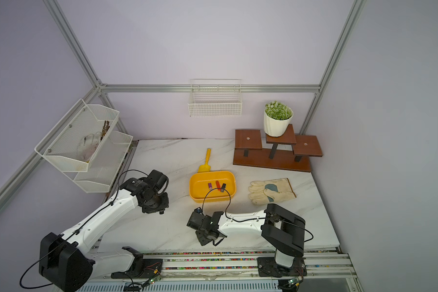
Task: Put the usb flash drive into the storage box
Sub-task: Pick up the USB flash from the center of the board, then place the USB flash in the storage box.
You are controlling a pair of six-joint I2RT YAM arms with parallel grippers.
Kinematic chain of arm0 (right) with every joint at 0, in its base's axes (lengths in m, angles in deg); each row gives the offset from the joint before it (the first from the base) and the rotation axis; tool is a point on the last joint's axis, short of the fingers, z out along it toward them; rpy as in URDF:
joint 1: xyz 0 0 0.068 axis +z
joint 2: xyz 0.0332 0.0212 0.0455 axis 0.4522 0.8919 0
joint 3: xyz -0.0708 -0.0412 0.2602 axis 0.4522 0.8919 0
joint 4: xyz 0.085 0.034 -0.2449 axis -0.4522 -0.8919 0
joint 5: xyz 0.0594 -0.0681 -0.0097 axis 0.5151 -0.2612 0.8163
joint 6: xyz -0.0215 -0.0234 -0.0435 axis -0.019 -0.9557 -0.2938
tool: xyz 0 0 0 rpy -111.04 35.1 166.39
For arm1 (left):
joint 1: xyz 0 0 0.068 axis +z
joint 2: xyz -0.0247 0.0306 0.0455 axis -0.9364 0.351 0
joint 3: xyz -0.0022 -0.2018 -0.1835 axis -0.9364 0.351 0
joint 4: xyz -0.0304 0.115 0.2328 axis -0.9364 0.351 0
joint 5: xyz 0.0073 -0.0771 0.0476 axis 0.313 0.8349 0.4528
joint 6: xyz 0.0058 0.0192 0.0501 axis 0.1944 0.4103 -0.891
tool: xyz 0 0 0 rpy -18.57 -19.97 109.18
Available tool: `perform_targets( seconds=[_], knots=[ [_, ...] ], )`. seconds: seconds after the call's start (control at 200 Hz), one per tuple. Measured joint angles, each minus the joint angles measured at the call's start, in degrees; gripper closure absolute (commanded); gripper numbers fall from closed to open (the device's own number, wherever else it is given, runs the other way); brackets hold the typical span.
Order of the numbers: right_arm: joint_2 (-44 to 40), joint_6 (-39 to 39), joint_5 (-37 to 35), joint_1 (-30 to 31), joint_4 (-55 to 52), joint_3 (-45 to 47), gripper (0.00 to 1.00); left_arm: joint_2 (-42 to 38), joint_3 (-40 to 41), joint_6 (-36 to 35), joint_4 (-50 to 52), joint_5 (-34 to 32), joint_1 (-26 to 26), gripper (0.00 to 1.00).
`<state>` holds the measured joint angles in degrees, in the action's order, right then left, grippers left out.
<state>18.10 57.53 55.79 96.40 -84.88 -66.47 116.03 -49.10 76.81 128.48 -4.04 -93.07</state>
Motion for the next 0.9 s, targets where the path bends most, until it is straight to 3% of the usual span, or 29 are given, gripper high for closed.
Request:
perform_targets(
  seconds=[0.375, 0.67, 0.9],
  knots=[
    [2.38, -0.09, -1.05, 0.02, -1.38, -2.78, 0.75, 0.0, 0.0, 0.0, 0.0, 0.07, 0.09, 1.0],
    [2.95, -0.11, -2.54, 0.22, -3.5, -3.89, 1.0, 0.24, -0.04, -0.24, -0.04, 0.09, 0.76, 1.0],
    [2.86, -0.04, -2.97, 0.42, -3.89, -4.0, 1.0, 3.15, -4.72, -1.84, 0.07, 0.31, 1.01, 1.0]
  ],
)
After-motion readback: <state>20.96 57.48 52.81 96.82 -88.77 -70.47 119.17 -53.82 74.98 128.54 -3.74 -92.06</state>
